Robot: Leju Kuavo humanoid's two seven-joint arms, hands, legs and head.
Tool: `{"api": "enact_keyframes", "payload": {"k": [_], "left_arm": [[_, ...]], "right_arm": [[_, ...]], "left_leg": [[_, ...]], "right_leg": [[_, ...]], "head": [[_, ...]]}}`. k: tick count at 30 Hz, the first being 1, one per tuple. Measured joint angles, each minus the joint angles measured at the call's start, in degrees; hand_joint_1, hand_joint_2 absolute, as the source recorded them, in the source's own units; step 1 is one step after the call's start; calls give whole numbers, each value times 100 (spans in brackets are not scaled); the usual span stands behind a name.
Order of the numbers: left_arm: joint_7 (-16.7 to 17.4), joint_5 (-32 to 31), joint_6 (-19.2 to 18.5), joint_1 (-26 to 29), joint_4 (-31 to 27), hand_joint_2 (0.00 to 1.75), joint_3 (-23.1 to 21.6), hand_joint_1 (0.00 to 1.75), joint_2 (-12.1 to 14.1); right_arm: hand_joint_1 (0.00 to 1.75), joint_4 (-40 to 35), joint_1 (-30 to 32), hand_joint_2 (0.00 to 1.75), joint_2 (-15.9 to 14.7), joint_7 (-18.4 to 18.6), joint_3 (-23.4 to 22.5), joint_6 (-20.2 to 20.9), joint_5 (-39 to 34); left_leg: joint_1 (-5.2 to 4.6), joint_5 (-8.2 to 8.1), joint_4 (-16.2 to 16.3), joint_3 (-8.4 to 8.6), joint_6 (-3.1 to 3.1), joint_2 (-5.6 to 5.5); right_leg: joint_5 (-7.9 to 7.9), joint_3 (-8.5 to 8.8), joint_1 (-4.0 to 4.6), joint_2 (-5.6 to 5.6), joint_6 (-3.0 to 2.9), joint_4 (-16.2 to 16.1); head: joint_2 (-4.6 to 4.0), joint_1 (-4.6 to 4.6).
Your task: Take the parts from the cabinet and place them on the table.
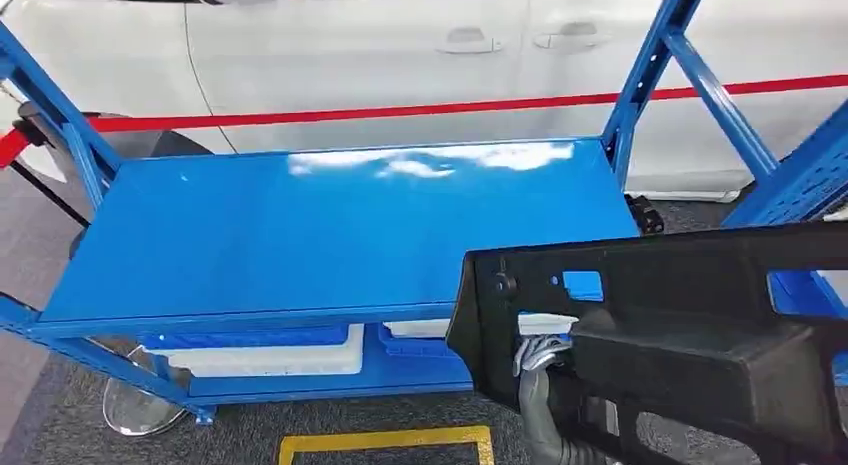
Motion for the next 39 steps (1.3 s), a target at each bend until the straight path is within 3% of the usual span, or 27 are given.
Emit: {"api": "enact_keyframes", "payload": {"k": [1, 2, 3, 5, 6, 7, 9, 11, 12, 13, 16, 17, 18, 20, 21, 22, 24, 26, 27, 28, 31, 32, 33, 34, 36, 37, 39], "left_arm": [[2, 0, 0, 16, -2, 0, 0, 0, 2], [7, 0, 0, 11, 0, 0, 2, 0, 2], [11, 2, 0, 16, 0, 0, 4, 0, 2], [15, 2, -17, 17, 0, 0, 4, 0, -4], [17, 4, -17, 14, 0, 0, 4, 0, -4], [17, 18, -22, 14, 0, 0, 9, 0, -2], [15, 33, -33, 14, 0, 0, 20, 0, -2], [15, 79, -46, 11, -2, 0, 28, 0, -2], [15, 85, -48, -2, -6, 0, 31, 0, 6], [9, 87, -55, -8, -9, 0, 31, 0, 9], [11, 98, -57, -6, -9, 0, 42, 0, 7], [20, 118, -57, -1, -9, 0, 52, 0, -13], [33, 125, -57, -13, -9, 0, 63, 0, -17], [42, 157, -52, -3, -9, 0, 112, 0, -20], [46, 182, -46, 5, -9, 0, 129, 0, -31], [50, 197, -46, 7, -9, 0, 138, 0, -31], [61, 205, -35, 9, -9, 0, 166, 0, -44], [66, 199, -11, 25, -11, 0, 188, 0, -72], [66, 199, 0, 27, -22, 0, 190, 0, -72], [66, 197, 7, 37, -28, 0, 192, 0, -81], [37, 190, 2, 33, -35, 0, 210, 0, -81], [33, 179, 0, 42, -39, 0, 221, 0, -77], [31, 173, 0, 47, -39, 0, 225, 0, -79], [33, 151, -13, 60, -39, 0, 225, 0, -79], [33, 120, -17, 49, -41, 0, 225, 0, -74], [35, 100, -20, 44, -44, 0, 225, 0, -66], [50, 77, -24, 43, -44, 0, 225, 0, -59]], "right_arm": [[175, 2, 7, 175, 2, 2, 0, 22, 15], [175, 2, 8, 175, 7, -2, -2, 37, 33], [175, 2, 20, 175, 17, -7, -7, 54, 57], [175, 4, 46, 175, 31, -11, -11, 90, 72], [175, 7, 65, 175, 33, -13, -20, 105, 74], [175, 13, 95, 175, 37, -13, -35, 127, 79], [175, 17, 158, 175, 48, -9, -59, 166, 83], [175, 17, 237, 175, 81, 2, -129, 227, 87], [175, 17, 263, 175, 96, 9, -149, 229, 90], [175, 17, 278, 175, 107, 9, -162, 234, 90], [175, 22, 319, 175, 125, 32, -199, 251, 101], [175, 24, 357, 175, 142, 74, -236, 262, 109], [175, 39, 430, 175, 149, 89, -289, 284, 109], [175, 77, 581, 175, 190, 74, -451, 420, 109], [175, 109, 666, 175, 216, 46, -547, 501, 109], [175, 149, 767, 175, 252, -9, -647, 577, 138], [175, 276, 1016, 175, 354, -265, -872, 796, 194], [175, 398, 1279, 175, 535, -578, -1120, 1203, 251], [175, 426, 1366, 175, 638, -671, -1249, 1396, 297], [175, 454, 1420, 175, 760, -730, -1411, 1581, 358], [175, 516, 1633, 175, 1069, -793, -1804, 1797, 498], [175, 544, 1689, 175, 1141, -813, -1897, 1797, 535], [175, 560, 1722, 175, 1196, -833, -1948, 1794, 577], [175, 577, 1761, 175, 1255, -853, -1967, 1783, 636], [175, 614, 1831, 175, 1346, -881, -1991, 1757, 780], [175, 634, 1850, 175, 1364, -881, -2002, 1740, 813], [175, 678, 1887, 175, 1399, -883, -2017, 1716, 809]], "left_leg": [[8, 45, -16, -23, -48, -12], [31, -66, 44, -49, -77, -13], [32, -363, 217, -139, -96, -12], [45, -1042, 994, -360, -121, -12], [44, -1251, 1430, -455, -129, -12], [43, -1265, 1714, -460, -122, -12], [33, -885, 1574, -175, -76, -13], [-14, -594, 697, 510, 37, -17], [-42, -789, 171, 857, 133, -16], [-48, -896, -262, 1086, 140, -10], [-106, -762, -257, 991, 189, -16], [-6, -627, -394, 980, 230, 3], [-28, -560, -413, 916, 250, 21], [-31, -416, -418, 747, 303, 28], [-34, -356, -405, 674, 296, 30], [-33, -301, -388, 582, 287, 32], [-16, -200, -305, 378, 248, 36], [9, -145, -172, 177, 191, 29], [6, -135, -83, 115, 164, 25], [-16, -130, 9, 41, 124, 21], [-4, -7, 3, 23, -16, 23], [17, -2, 13, -9, -60, 20], [36, -204, 116, -54, -89, 18], [40, -562, 359, -134, -106, 17], [42, -1210, 1178, -342, -145, 16], [43, -1328, 1529, -390, -152, 16], [40, -1062, 1667, -224, -133, 15]], "right_leg": [[63, -35, -9, -6, -74, -28], [127, -91, -30, -44, -151, -44], [182, -157, -26, -45, -201, -44], [298, -312, -4, -55, -241, -40], [365, -398, 17, -59, -248, -33], [434, -497, 38, -59, -250, -21], [533, -670, 66, -63, -243, 24], [617, -801, 101, -61, -234, 60], [661, -824, 96, -67, -223, 68], [708, -846, 115, -70, -182, 76], [873, -834, 61, -91, -63, -9], [867, -875, 76, -78, -33, 29], [648, -923, 77, -47, 4, 108], [-124, -1115, 38, -31, 54, 793], [-365, -1186, 18, -33, 81, 1173], [-437, -1229, 0, -34, 107, 1500], [-83, -1053, -46, -36, 158, 1595], [258, -443, -95, -42, 194, 861], [148, -74, -120, -44, 201, 365], [-60, 167, -71, -30, 179, -47], [-39, 63, -26, -22, 16, -2], [32, 19, -57, -41, -80, -34], [90, -39, -61, -73, -138, -36], [150, -116, -59, -65, -189, -36], [284, -284, -33, -67, -216, -26], [350, -372, -18, -69, -214, -16], [465, -567, -1, -71, -202, 35]], "head": [[0, 7], [0, 18], [0, -15], [0, -31], [0, -31], [0, -33], [0, -33], [0, -33], [0, -26], [0, -24], [0, -57], [0, -63], [0, -70], [0, -20], [0, -20], [0, -22], [0, -22], [0, -20], [0, -15], [0, -8], [0, -28], [0, -11], [0, -20], [0, -55], [0, -74], [0, -74], [0, -76]]}}
